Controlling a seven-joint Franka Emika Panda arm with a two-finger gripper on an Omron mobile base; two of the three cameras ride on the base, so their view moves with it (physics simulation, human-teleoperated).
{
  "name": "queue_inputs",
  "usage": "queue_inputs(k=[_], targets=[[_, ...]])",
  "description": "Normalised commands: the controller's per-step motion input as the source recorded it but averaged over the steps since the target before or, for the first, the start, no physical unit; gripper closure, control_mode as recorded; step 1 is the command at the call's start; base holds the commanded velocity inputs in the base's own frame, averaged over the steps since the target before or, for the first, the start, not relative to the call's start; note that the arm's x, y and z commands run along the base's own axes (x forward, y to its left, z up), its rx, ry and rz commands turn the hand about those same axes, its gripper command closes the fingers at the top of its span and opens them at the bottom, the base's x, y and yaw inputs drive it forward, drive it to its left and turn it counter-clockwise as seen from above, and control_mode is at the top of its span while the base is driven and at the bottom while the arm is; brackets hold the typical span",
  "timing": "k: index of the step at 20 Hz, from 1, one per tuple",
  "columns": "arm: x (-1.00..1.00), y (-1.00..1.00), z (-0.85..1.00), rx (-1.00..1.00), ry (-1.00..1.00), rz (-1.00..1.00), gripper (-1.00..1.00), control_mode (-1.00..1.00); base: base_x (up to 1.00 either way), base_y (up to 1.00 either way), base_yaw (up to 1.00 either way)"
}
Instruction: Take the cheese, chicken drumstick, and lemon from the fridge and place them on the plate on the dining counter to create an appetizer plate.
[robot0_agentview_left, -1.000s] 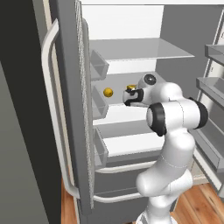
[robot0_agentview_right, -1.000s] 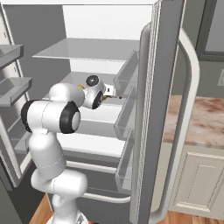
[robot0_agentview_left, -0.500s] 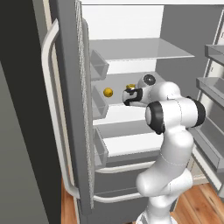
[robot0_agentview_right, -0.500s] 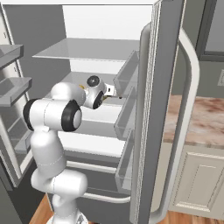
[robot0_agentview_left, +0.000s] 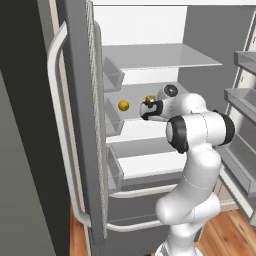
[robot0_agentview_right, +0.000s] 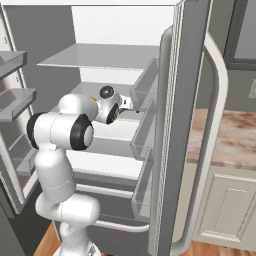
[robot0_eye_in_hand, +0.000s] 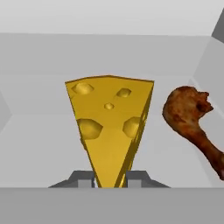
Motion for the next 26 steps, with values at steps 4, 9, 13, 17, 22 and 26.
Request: queue_inputs(k=[4, 9, 13, 17, 22, 26], targets=[[-0.15, -0.01, -0.01, 0.0, 0.0, -0.01, 1.0, -1.0, 0.0, 0.0, 0.0], [-0.76, -0.04, 0.01, 0.0, 0.0, 0.0, 1.0, -1.0, 0.0, 0.0, 0.0], [-0.97, -0.02, 0.29, 0.0, -0.15, 0.0, 1.0, -1.0, 0.0, 0.0, 0.0], [-0.78, 0.0, 0.47, 0.0, -0.14, 0.0, 1.0, -1.0, 0.0, 0.0, 0.0], [-0.62, -0.02, 0.72, 0.0, -0.06, 0.0, 1.0, -1.0, 0.0, 0.0, 0.0], [-0.68, -0.11, 0.89, 0.0, 0.01, 0.0, 1.0, -1.0, 0.0, 0.0, 0.0]])
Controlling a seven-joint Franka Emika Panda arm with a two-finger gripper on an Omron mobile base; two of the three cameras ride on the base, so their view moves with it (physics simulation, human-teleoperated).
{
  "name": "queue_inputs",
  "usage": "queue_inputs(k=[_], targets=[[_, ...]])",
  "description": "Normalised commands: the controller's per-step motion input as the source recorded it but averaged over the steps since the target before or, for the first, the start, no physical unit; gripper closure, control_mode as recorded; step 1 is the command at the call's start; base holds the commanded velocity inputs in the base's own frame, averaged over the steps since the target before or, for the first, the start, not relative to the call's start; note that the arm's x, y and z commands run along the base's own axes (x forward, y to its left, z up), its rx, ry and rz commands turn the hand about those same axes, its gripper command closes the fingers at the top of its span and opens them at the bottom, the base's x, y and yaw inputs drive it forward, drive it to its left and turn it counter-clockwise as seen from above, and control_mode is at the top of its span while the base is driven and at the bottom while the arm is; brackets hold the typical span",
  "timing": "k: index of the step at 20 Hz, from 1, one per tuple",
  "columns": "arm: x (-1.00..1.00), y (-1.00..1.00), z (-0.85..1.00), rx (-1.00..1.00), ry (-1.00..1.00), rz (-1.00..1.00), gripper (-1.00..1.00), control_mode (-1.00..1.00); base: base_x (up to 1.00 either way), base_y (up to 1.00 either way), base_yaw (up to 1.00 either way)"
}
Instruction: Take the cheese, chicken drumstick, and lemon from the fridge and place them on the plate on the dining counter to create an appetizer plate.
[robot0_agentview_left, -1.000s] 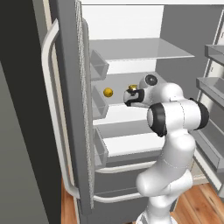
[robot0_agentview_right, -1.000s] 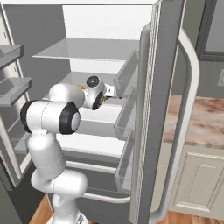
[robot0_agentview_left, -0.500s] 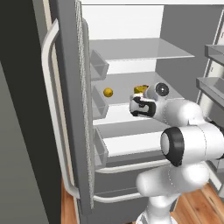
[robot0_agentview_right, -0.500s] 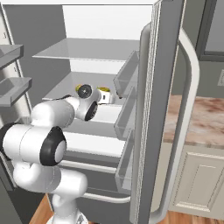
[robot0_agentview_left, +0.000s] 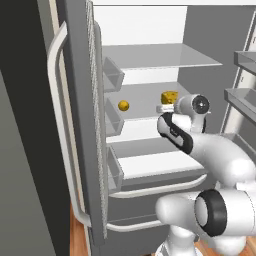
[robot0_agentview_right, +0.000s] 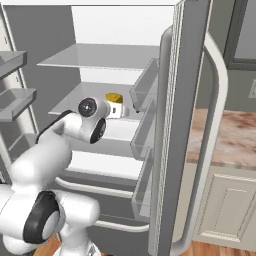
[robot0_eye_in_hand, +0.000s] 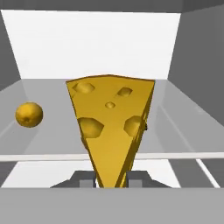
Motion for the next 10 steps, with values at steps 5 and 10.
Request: queue_inputs(k=[5, 10], targets=[[-0.7, 0.0, 0.22, 0.0, 0.18, 0.01, 1.0, -1.0, 0.0, 0.0, 0.0], [-0.68, 0.0, 0.11, 0.0, 0.15, 0.0, 1.0, -1.0, 0.0, 0.0, 0.0]])
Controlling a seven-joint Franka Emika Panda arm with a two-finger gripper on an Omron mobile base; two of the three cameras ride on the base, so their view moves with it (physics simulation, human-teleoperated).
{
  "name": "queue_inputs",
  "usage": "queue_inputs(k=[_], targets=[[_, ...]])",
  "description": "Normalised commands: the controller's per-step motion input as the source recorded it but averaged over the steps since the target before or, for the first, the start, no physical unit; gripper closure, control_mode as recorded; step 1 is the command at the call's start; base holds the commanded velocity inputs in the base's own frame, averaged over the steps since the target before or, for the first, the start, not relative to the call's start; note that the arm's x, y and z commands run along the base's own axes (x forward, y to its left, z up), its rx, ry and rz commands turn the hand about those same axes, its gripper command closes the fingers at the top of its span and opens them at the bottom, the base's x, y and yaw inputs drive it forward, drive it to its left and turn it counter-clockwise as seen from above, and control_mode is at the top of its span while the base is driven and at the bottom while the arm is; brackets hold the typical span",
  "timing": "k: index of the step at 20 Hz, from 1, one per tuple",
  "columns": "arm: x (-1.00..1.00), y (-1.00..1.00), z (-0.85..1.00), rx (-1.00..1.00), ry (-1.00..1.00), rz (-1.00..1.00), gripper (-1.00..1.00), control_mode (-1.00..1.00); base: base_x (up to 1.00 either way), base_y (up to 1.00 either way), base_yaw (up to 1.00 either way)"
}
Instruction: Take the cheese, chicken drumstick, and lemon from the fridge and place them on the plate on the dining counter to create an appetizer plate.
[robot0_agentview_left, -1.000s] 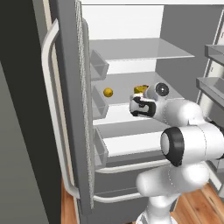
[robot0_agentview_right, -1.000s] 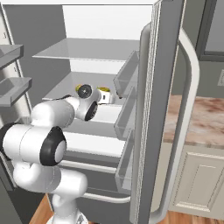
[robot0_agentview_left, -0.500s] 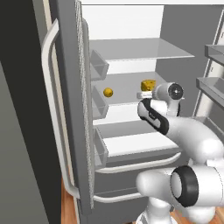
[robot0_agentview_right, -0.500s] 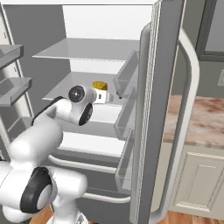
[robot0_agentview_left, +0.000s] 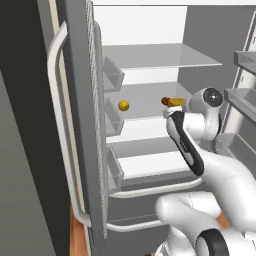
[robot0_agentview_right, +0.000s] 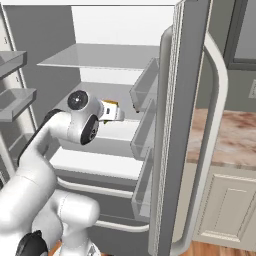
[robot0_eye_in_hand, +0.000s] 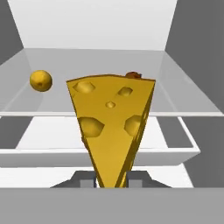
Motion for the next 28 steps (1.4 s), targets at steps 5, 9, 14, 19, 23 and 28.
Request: queue_inputs(k=[5, 9, 14, 19, 23, 28], targets=[[-0.9, 0.01, 0.05, 0.0, 0.02, 0.02, 1.0, -1.0, 0.0, 0.0, 0.0], [-1.0, 0.09, -0.07, -0.01, -0.03, 0.04, 1.0, -1.0, 0.0, 0.0, 0.0], [-0.73, 0.01, 0.0, 0.0, -0.07, 0.0, 1.0, -1.0, 0.0, 0.0, 0.0], [-0.1, 0.01, 0.0, 0.0, 0.0, 0.0, 1.0, -1.0, 0.0, 0.0, 0.0], [0.0, 0.0, 0.0, 0.0, 0.0, 0.0, 1.0, 1.0, -0.01, 0.0, 0.0], [0.0, 0.0, 0.0, 0.0, 0.0, 0.0, 1.0, 1.0, -0.51, 0.0, 0.0]])
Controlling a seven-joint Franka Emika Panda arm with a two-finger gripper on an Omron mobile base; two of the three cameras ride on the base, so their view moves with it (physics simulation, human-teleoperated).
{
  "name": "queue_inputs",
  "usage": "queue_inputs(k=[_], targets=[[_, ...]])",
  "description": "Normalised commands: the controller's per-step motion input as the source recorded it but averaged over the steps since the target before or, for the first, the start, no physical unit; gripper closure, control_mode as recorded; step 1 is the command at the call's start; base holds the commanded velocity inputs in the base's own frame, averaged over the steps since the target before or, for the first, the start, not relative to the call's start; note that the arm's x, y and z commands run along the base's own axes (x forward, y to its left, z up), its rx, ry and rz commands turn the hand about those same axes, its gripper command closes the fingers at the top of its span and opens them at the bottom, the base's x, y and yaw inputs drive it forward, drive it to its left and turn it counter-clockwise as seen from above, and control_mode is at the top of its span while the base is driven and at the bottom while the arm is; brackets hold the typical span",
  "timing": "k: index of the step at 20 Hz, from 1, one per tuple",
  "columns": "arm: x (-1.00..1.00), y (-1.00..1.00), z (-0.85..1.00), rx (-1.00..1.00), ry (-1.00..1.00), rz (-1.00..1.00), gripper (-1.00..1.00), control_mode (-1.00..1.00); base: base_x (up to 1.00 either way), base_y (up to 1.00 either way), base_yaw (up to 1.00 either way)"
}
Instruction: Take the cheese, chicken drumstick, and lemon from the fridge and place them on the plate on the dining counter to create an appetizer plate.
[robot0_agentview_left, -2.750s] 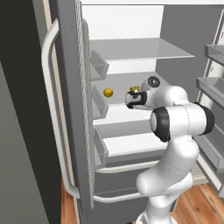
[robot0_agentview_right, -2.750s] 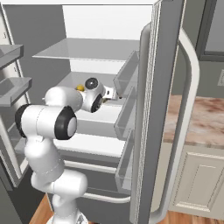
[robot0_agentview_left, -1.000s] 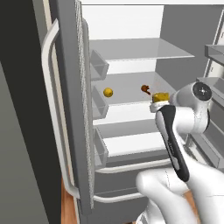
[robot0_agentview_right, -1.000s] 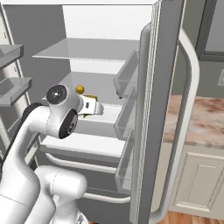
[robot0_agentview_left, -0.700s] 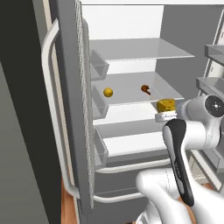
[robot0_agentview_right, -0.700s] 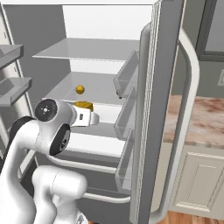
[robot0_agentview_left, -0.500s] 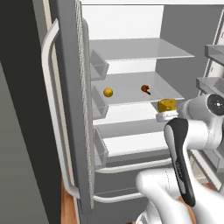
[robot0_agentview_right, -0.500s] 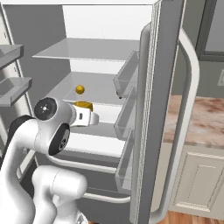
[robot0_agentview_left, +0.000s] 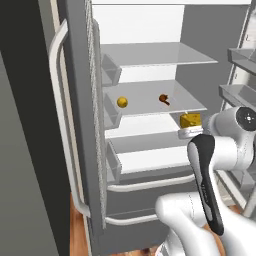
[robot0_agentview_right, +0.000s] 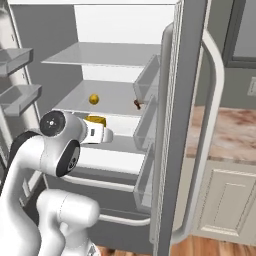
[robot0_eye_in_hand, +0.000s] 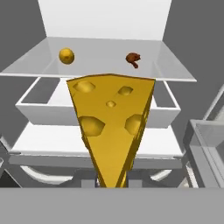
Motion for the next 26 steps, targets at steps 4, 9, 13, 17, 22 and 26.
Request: queue_inputs(k=[4, 9, 13, 17, 22, 26], targets=[[0.0, 0.0, 0.0, 0.0, 0.0, 0.0, 1.0, 1.0, -0.9, 0.0, 0.0], [0.0, 0.0, 0.0, 0.0, 0.0, 0.0, 1.0, 1.0, -0.72, 0.0, 0.0], [0.0, 0.0, 0.0, 0.0, 0.0, 0.0, 1.0, 1.0, -0.59, 0.01, 0.0], [0.0, 0.0, 0.0, 0.0, 0.0, 0.0, 1.0, 1.0, -0.44, 0.01, 0.02], [0.0, 0.0, 0.0, 0.0, 0.0, 0.0, 1.0, 1.0, -0.48, 0.0, 0.08], [0.0, 0.0, 0.0, 0.0, 0.0, 0.0, 1.0, 1.0, -0.33, 0.0, 0.23]])
